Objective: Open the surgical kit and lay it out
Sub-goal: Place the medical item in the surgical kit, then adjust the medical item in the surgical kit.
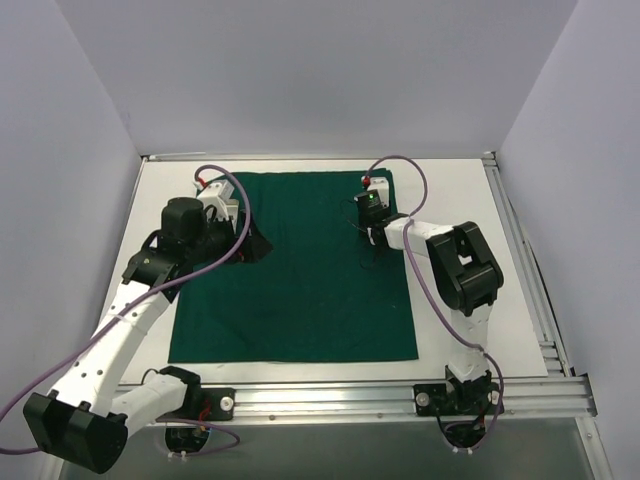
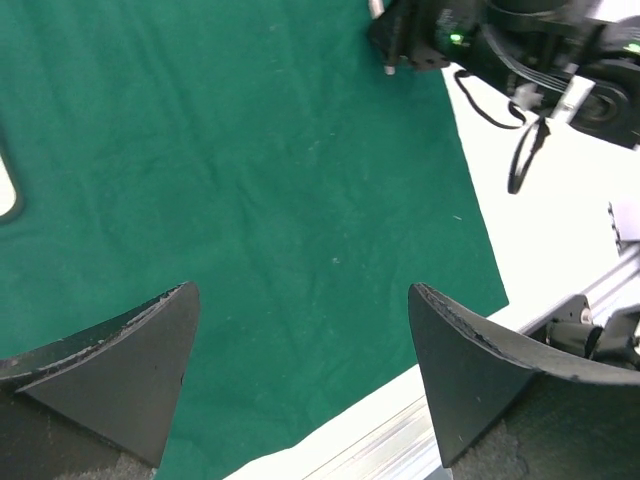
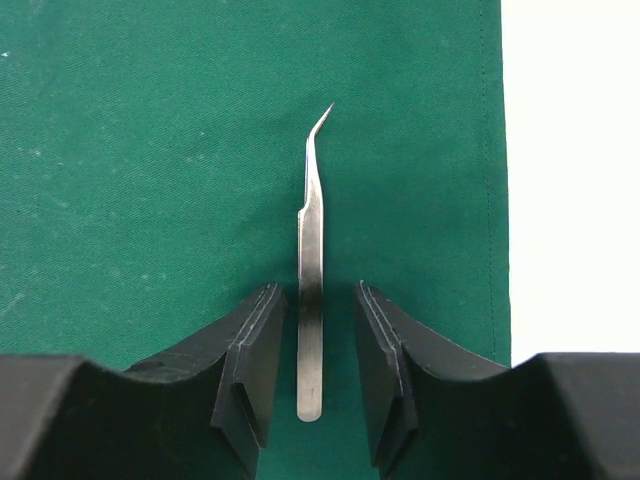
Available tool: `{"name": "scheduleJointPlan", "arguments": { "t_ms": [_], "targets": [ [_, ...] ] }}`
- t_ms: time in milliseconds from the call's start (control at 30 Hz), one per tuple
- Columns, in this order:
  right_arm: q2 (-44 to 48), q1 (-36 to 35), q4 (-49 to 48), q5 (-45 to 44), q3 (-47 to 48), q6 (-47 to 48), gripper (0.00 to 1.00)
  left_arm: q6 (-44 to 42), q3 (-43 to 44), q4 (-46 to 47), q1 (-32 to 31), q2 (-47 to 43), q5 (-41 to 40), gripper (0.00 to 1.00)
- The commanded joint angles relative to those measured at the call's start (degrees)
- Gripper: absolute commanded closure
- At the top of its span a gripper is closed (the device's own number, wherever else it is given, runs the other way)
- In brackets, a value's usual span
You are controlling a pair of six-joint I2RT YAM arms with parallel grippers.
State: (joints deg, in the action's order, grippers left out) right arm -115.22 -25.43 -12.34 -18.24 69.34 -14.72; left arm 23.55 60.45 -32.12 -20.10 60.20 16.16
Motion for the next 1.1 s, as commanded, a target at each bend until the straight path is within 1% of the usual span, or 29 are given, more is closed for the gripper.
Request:
{"name": "scheduleJointPlan", "arguments": {
  "t_ms": [0, 133, 233, 267, 300, 400, 833, 1067],
  "targets": [
    [0.08, 0.12, 1.88, 1.01, 2.02, 0.48, 0.64, 1.93, 1.16, -1.01, 1.64, 0.44, -1.57, 0.06],
    [2.36, 0.38, 2.76, 1.89, 4.66, 1.97, 0.62, 3.69, 4.06, -3.82, 3.92, 3.5, -3.24, 0.06],
    [2.81, 0.82, 4.68, 3.82, 7.98, 2.59, 0.61, 4.05, 4.94, -3.92, 5.85, 5.09, -0.62, 0.06],
    [2.63, 1.43, 5.91, 4.35, 8.79, 2.59, 0.61, 4.22, 5.03, -3.66, 6.03, 5.18, 1.31, 0.06],
    [2.54, 1.78, 6.27, 6.44, 9.4, 2.68, 0.61, 4.31, 4.95, -3.13, 6.3, 5.19, 1.94, 0.06],
    [2.02, 3.1, 7.59, 8.39, 10.64, 2.16, 0.61, 4.84, 4.07, -1.9, 6.39, 4.4, 3.43, 0.06],
    [-1.5, 5.13, 7.33, 12.26, 10.81, 1.89, 0.71, 4.05, 2.31, -1.72, 7.09, 3.34, 5.19, 0.04],
    [-3.96, 5.48, 6.98, 14.46, 10.99, 1.36, 0.73, 3.34, 1.96, -1.28, 7.44, 3.69, 6.6, 0.01]
  ]
}}
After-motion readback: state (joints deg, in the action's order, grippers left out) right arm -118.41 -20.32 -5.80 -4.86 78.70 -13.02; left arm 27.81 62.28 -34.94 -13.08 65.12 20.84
